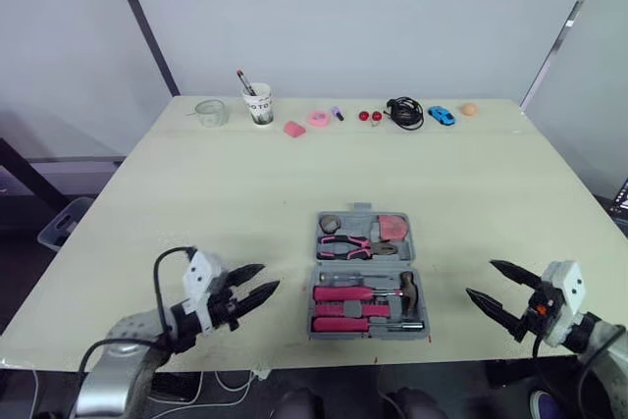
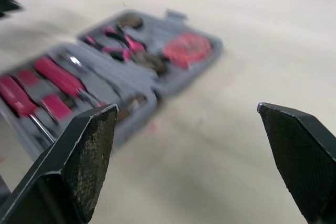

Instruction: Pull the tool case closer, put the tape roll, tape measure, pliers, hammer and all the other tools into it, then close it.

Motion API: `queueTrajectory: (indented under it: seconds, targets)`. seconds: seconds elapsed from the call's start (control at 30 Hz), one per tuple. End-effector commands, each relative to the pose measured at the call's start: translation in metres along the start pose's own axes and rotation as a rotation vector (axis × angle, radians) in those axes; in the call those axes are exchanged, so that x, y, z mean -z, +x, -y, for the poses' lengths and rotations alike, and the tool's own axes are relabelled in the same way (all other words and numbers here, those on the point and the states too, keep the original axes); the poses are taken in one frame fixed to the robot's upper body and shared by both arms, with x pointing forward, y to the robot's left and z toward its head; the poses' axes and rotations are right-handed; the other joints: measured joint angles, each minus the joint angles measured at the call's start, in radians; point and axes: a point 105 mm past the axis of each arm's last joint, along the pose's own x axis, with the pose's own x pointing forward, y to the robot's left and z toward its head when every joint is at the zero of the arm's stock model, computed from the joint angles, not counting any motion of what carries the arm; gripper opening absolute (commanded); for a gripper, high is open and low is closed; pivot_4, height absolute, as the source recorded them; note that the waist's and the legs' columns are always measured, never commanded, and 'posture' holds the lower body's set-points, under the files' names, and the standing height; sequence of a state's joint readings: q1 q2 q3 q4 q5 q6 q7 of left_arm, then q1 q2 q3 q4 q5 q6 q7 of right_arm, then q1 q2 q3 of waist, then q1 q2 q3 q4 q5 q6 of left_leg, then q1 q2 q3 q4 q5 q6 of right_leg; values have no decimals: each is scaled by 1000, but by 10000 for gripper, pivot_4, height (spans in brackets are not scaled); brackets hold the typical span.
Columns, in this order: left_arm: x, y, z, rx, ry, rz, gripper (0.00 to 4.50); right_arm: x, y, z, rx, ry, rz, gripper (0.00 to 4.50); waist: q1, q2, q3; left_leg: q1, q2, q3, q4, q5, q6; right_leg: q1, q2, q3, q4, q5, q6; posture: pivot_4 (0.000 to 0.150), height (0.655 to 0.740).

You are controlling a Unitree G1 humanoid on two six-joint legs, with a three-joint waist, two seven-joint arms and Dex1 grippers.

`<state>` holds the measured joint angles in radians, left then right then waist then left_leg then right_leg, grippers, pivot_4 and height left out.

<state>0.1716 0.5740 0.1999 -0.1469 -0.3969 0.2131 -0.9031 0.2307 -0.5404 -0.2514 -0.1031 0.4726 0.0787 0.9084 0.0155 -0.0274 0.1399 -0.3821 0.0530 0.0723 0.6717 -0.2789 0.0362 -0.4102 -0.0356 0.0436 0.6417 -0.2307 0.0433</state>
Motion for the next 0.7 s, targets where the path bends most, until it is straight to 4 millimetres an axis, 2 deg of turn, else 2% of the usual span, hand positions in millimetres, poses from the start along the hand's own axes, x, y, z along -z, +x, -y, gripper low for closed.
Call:
queueTrajectory:
  seconds: [0.03,0.07,0.33,0.47,0.7]
  targets:
    - [-6,-15,1,-60,20,30,40552,-2,-14,10,101,-49,16,45000,-2,0,0,0,0,0,0,0,0,0,0,0,0,0,0,1500,7400]
    - [-3,-20,1,-79,10,22,44326,0,-16,11,123,-38,18,45000,-2,0,0,1,0,1,0,0,0,0,0,0,0,0,0,1500,7400]
    - [28,-69,-4,-266,-59,-68,44787,24,-49,8,259,15,-23,45000,-5,1,0,1,2,1,-2,0,0,-2,-1,0,-1,-1,0,1500,7400]
    - [33,-78,-4,-293,-66,-86,44787,30,-57,6,284,25,-38,45000,-4,0,0,1,2,1,-2,-1,-1,-3,-7,0,-1,-3,2,1500,7400]
    - [31,-73,-4,-278,-55,-81,44787,31,-55,6,267,27,-41,45000,-4,1,0,0,2,1,-3,-3,-5,-3,-10,-3,-2,-2,2,1500,7400]
